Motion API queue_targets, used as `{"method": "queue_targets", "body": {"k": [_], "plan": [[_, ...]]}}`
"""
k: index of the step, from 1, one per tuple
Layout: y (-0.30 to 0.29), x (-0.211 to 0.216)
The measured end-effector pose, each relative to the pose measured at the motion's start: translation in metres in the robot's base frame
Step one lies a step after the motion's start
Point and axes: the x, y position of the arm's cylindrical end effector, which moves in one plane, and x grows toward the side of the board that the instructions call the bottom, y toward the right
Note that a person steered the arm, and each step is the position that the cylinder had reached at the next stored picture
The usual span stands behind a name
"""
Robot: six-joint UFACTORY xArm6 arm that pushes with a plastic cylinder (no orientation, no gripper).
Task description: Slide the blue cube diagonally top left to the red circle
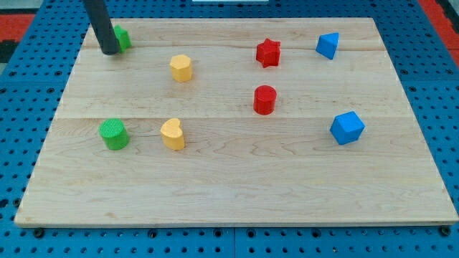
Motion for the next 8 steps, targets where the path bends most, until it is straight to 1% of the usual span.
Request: {"method": "queue_targets", "body": {"k": [1,2,3,4,5,6,7,8], "plan": [[-0.004,-0.013],[-0.004,0.001],[-0.004,0.001],[-0.029,0.038],[-0.043,0.057],[-0.036,0.084],[0.008,0.117],[0.051,0.125]]}}
